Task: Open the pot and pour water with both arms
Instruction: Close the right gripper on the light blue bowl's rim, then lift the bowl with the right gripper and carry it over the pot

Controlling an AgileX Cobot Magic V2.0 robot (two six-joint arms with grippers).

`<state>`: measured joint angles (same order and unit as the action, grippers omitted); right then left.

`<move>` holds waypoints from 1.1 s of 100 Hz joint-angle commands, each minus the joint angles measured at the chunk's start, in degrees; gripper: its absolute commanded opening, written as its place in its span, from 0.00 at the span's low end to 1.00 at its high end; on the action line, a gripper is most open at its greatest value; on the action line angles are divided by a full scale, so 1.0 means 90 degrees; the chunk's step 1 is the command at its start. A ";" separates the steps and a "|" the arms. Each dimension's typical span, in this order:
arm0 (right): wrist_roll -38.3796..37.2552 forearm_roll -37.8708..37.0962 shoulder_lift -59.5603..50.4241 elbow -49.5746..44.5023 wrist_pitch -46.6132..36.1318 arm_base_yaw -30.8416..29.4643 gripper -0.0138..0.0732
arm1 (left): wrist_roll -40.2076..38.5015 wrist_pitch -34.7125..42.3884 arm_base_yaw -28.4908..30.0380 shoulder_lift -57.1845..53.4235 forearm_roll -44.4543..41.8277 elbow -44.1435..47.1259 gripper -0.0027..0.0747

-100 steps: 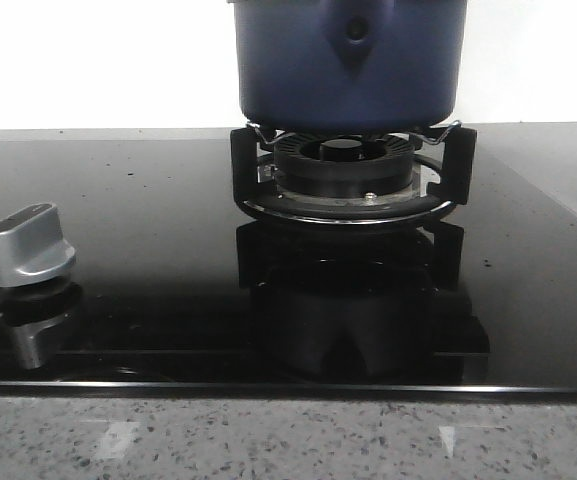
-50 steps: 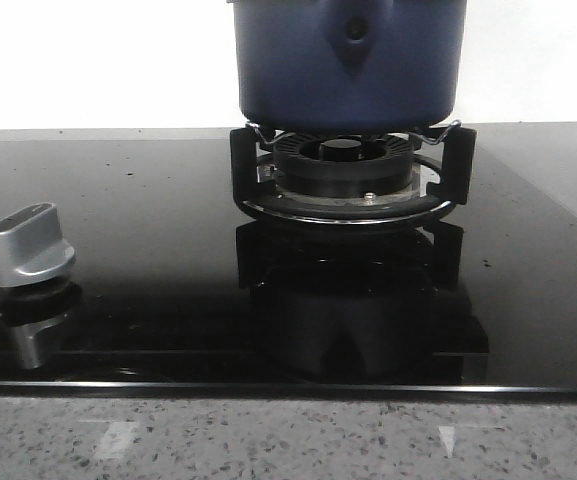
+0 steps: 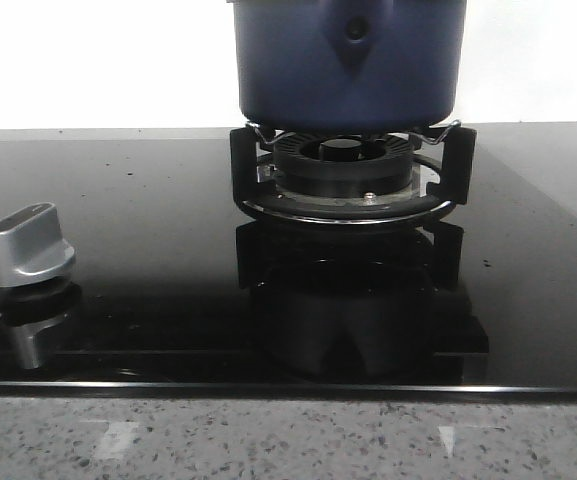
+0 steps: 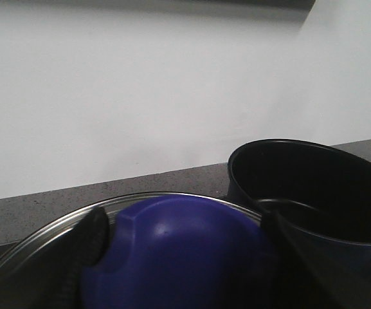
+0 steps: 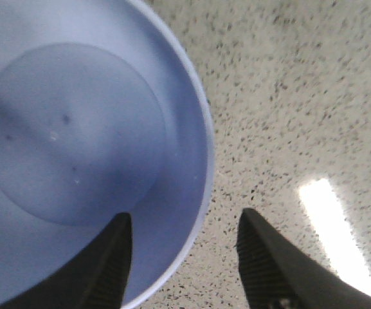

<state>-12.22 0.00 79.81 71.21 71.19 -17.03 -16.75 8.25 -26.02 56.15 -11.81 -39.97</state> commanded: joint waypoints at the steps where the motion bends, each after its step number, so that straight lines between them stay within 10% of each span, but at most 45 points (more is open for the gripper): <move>1: 0.0004 0.0040 -0.0116 0.0029 -0.0270 -0.0040 0.54 | 0.0003 0.0738 0.0011 -0.0136 0.0087 -0.0227 0.45; 39: 0.0004 0.0262 -0.0076 -0.0030 -0.0620 -0.0040 0.34 | 0.0003 0.0738 0.0011 -0.0136 0.0087 -0.0227 0.45; 98: 0.0004 0.0478 0.0116 -0.0359 -0.0734 -0.0040 0.33 | 0.0003 0.0771 0.0011 -0.0136 0.0087 -0.0227 0.45; 110: 0.0004 0.0478 0.0116 -0.0359 -0.0775 -0.0040 0.18 | 0.0003 0.0777 0.0011 -0.0136 0.0087 -0.0227 0.45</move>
<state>-12.22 4.10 82.44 66.99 65.96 -17.03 -16.75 8.38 -26.02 56.15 -11.81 -39.97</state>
